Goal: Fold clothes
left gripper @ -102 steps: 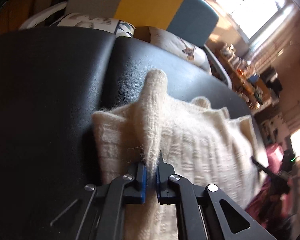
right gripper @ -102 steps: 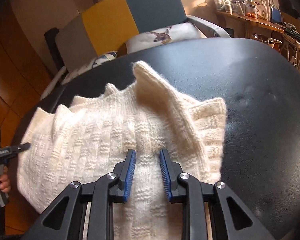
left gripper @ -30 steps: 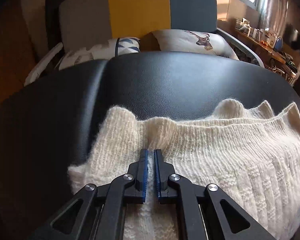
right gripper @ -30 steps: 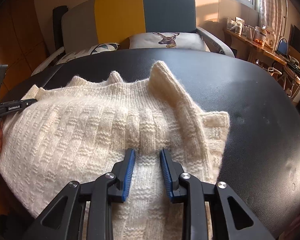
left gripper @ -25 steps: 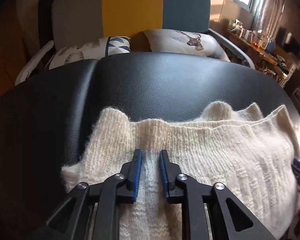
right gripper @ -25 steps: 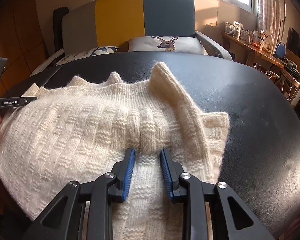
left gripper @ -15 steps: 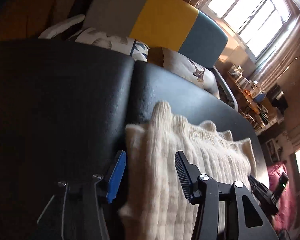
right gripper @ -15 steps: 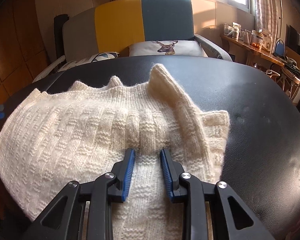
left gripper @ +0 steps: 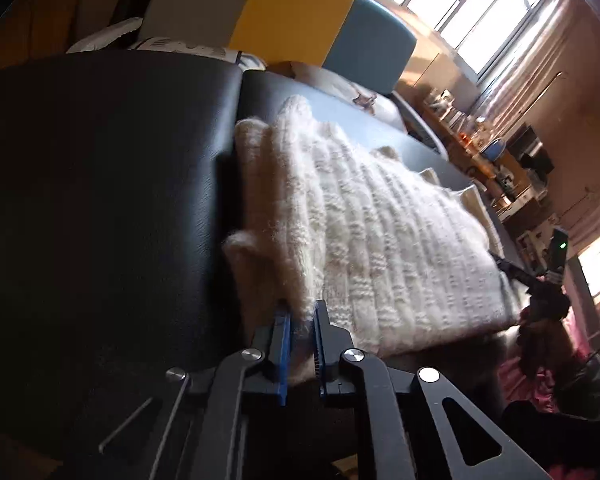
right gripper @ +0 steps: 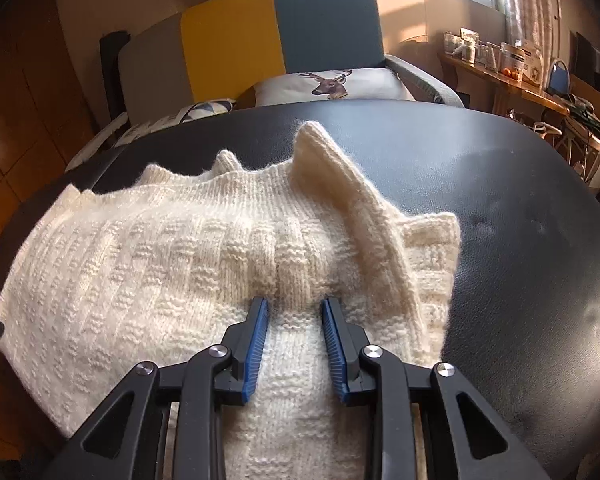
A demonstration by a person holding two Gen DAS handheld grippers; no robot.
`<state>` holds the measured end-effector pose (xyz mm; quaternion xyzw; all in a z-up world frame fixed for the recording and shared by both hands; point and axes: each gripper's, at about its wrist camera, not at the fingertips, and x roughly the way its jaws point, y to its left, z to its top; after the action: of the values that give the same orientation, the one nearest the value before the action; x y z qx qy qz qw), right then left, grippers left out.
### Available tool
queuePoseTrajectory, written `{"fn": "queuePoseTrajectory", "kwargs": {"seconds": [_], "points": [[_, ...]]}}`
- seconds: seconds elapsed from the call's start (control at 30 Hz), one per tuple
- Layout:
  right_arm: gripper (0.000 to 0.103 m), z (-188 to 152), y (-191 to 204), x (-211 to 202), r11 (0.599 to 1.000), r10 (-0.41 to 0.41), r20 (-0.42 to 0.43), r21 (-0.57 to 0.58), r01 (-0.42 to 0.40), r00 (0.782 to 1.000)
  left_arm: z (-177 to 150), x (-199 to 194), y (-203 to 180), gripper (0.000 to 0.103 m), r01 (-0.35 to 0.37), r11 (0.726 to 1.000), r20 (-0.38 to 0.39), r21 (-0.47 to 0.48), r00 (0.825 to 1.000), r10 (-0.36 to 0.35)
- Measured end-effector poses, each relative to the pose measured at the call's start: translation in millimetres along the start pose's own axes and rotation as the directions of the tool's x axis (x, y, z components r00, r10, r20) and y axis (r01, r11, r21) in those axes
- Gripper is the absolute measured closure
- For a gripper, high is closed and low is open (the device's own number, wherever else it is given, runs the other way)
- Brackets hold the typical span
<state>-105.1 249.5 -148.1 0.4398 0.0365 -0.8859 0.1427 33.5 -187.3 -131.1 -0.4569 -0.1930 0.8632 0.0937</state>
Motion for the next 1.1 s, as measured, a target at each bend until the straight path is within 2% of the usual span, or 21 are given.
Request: {"fn": "queuePoseTrajectory", "kwargs": {"seconds": [0.07,0.2,0.27,0.37,0.43,0.5,0.57,0.63,0.73,0.8,0.87,0.93,1.03,1.1], "points": [[0.075,3.2,3.2,1.0,0.996,-0.032,-0.036,-0.079,0.029,0.999,-1.8,5.5,7.5,0.094,-0.017,1.0,-0.032,-0.023,0.999,0.016],[0.074,0.3,2.7,0.5,0.998,-0.039,-0.024,-0.048,0.038,0.999,2.6,5.2,15.8,0.089,-0.015,0.996,-0.051,-0.092,0.999,0.01],[0.072,0.6,-0.8,-4.2,1.0,-0.011,-0.016,-0.01,0.011,1.0,7.8,-2.9,9.0,0.085,-0.041,0.995,-0.044,-0.086,0.998,0.037],[0.072,0.0,-22.0,-27.0,0.988,0.125,-0.001,0.095,-0.124,0.992,20.9,-27.8,-4.2,0.069,-0.07,0.995,0.035,-0.065,0.997,0.072],[0.071,-7.0,-45.8,-52.1,0.964,0.216,0.063,0.141,-0.223,0.974,27.2,-38.7,-20.7,0.048,-0.053,0.998,0.082,-0.026,0.995,0.055],[0.068,-20.2,-75.2,-73.3,0.926,0.311,0.103,0.191,-0.326,0.945,31.7,-36.7,-45.0,0.042,-0.022,0.999,0.095,0.043,0.995,0.018],[0.063,-36.5,-99.4,-83.7,0.886,0.392,0.093,0.231,-0.402,0.915,34.3,-20.8,-73.4,0.04,0.012,0.994,0.065,0.106,0.998,-0.019],[0.063,-53.9,-113.5,-86.7,0.861,0.451,0.05,0.238,-0.45,0.891,35.4,1.5,-104.7,0.04,0.049,0.984,0.014,0.17,0.999,-0.052],[0.062,-71.5,-118.8,-81.5,0.837,0.516,-0.015,0.224,-0.5,0.857,36.4,35.7,-156.1,0.04,0.103,0.955,-0.067,0.278,0.994,-0.088],[0.062,-77.2,-115.8,-78.5,0.836,0.527,-0.029,0.193,-0.513,0.849,35.2,52.7,-192.5,0.04,0.121,0.919,-0.098,0.375,0.991,-0.091],[0.062,-73.6,-114.9,-72.1,0.81,0.57,-0.022,0.181,-0.557,0.821,32.2,62.9,-222.8,0.04,0.137,0.876,-0.113,0.462,0.989,-0.095],[0.062,-66.8,-112.2,-65.7,0.804,0.583,-0.015,0.157,-0.574,0.813,30.2,74.0,-250.5,0.04,0.154,0.831,-0.13,0.534,0.987,-0.099],[0.061,-57.3,-112.9,-49.2,0.787,0.606,-0.025,0.168,-0.594,0.795,29.4,91.6,-273.5,0.04,0.178,0.794,-0.16,0.581,0.982,-0.103],[0.061,-49.5,-112.3,-38.1,0.744,0.66,-0.042,0.174,-0.646,0.75,26.6,103.4,-281.2,0.04,0.193,0.779,-0.182,0.597,0.978,-0.103]]}}
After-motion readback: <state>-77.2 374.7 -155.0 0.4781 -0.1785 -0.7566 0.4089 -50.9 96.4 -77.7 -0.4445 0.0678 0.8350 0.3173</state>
